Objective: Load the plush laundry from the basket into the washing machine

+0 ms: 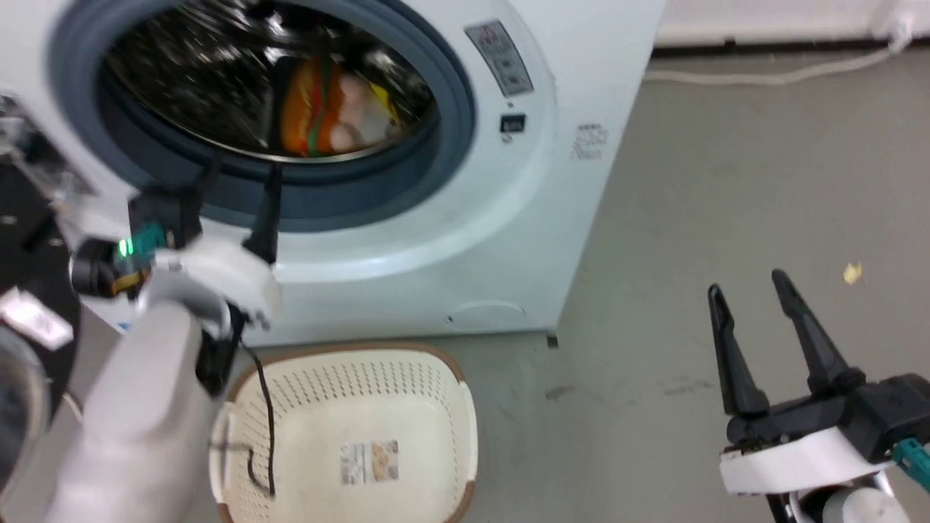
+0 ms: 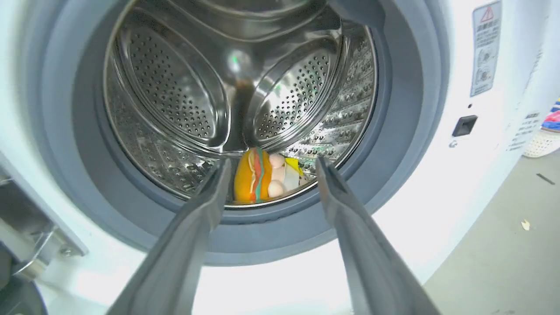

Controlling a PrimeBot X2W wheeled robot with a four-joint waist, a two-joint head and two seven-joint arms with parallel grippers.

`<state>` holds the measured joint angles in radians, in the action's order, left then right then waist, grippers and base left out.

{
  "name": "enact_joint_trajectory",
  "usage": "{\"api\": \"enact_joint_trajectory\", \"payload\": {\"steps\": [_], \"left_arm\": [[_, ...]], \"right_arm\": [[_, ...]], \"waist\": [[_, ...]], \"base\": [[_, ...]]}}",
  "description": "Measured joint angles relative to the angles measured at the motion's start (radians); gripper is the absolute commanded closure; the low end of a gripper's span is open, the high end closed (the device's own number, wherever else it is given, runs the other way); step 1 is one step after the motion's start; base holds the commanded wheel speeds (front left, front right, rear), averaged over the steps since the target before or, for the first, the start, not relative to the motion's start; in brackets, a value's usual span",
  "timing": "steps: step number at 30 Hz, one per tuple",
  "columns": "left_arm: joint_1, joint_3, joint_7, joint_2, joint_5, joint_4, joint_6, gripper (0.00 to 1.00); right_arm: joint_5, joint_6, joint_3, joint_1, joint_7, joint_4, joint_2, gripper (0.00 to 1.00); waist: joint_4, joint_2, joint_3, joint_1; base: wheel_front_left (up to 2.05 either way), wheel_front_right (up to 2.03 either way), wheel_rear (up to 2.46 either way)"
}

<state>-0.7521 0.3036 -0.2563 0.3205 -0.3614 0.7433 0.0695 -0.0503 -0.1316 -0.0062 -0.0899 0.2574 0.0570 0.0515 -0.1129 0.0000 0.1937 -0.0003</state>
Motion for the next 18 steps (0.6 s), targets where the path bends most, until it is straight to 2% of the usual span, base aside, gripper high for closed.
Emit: {"api": "enact_joint_trajectory", "payload": {"steps": [5,9,10,13,18], "left_arm": [[0.253,-0.060,0.000,-0.003,0.009,-0.289,-0.094,0.00],[0.440,-0.088,0.000,-0.032,0.027,-0.479,-0.144,0.00],[0.520,-0.104,0.000,-0.048,0.038,-0.561,-0.169,0.00],[0.626,-0.124,0.000,-0.077,0.049,-0.640,-0.191,0.00],[0.758,-0.129,0.000,-0.118,0.044,-0.646,-0.200,0.00]], "right_arm": [[0.000,0.000,0.001,0.046,0.000,-0.005,0.000,0.00],[0.000,0.000,0.001,0.096,0.000,-0.008,0.000,0.00],[0.000,0.000,0.005,0.115,0.000,-0.010,0.000,0.00],[0.000,0.000,0.009,0.132,0.000,-0.011,0.000,0.00],[-0.001,0.000,0.019,0.149,0.000,-0.014,0.000,0.00]], "waist": [[0.034,0.0000,-0.078,0.0000],[0.058,0.0000,-0.123,0.0000],[0.067,0.0000,-0.141,0.0001],[0.073,0.0000,-0.162,0.0001],[0.074,0.0000,-0.187,0.0001]], "base": [[0.00,0.00,0.00],[0.00,0.00,0.00],[0.00,0.00,0.00],[0.00,0.00,0.00],[0.00,0.00,0.00]]}}
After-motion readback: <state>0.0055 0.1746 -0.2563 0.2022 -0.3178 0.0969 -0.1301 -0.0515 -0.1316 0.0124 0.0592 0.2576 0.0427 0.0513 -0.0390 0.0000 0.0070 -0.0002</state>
